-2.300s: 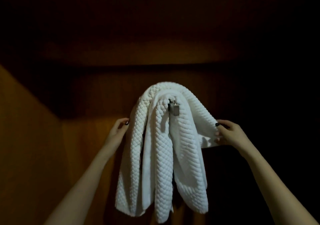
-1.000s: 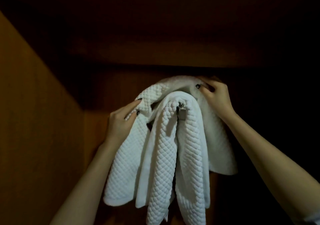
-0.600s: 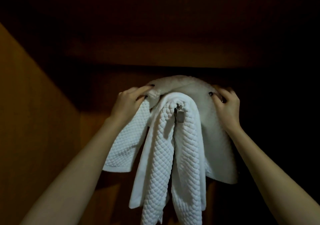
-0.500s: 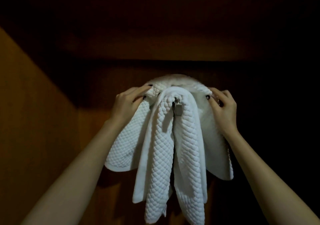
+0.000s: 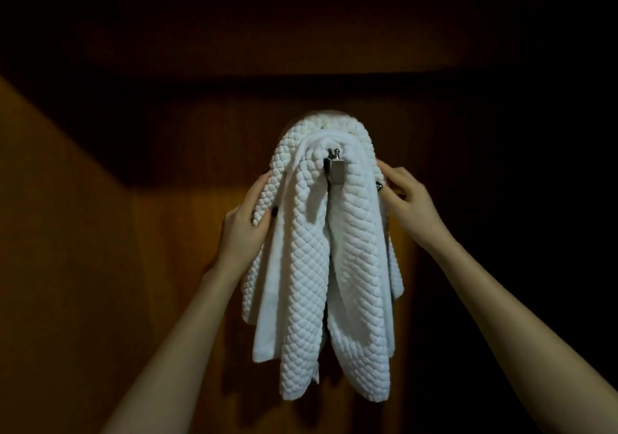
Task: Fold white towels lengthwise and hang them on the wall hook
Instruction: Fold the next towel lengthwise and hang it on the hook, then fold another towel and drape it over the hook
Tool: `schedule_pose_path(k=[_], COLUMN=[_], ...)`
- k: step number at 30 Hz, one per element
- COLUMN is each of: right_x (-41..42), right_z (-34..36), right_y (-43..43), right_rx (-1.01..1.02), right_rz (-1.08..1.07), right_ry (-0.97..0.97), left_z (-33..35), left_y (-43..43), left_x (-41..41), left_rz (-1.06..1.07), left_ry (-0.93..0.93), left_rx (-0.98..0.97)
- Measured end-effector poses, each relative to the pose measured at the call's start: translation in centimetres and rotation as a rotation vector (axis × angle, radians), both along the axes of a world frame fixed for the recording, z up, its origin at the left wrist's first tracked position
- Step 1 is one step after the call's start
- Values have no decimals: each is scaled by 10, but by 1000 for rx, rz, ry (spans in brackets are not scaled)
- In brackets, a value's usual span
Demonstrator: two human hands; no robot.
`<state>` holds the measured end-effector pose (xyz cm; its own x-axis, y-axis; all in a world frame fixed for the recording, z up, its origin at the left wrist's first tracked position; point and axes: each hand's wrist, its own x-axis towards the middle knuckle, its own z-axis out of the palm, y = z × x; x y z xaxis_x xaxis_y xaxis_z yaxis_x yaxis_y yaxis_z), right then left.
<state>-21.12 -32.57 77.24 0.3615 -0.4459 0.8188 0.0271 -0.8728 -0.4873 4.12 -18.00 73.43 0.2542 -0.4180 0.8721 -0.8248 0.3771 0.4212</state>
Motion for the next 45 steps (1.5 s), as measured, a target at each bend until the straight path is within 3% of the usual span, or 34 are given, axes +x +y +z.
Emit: schedule_pose_path(k=[7, 12, 15, 18, 24, 35, 45], right_x=[-3, -17, -27, -38, -50, -89, -195], right_z=[-4, -20, -52, -101, -194, -308, -399], right_y=[7, 20, 38, 59, 116, 262, 416], right_rx=[150, 207, 151, 230, 448, 507, 430], right_rz=[104, 98, -106, -324, -452, -293, -10], right_ry=[100, 35, -18, -38, 172, 557, 833], left_z=[-20, -37, -54, -77, -154, -248, -347], left_y=[-1, 15, 33, 54, 81, 204, 394], left_x=[-17, -24, -25, -25, -44, -157, -277], left_rz=[-116, -198, -194, -179, 34, 34, 152], left_ry=[137, 245, 278, 256, 51, -121, 73], left_rx=[12, 48, 41, 92, 345, 838, 948])
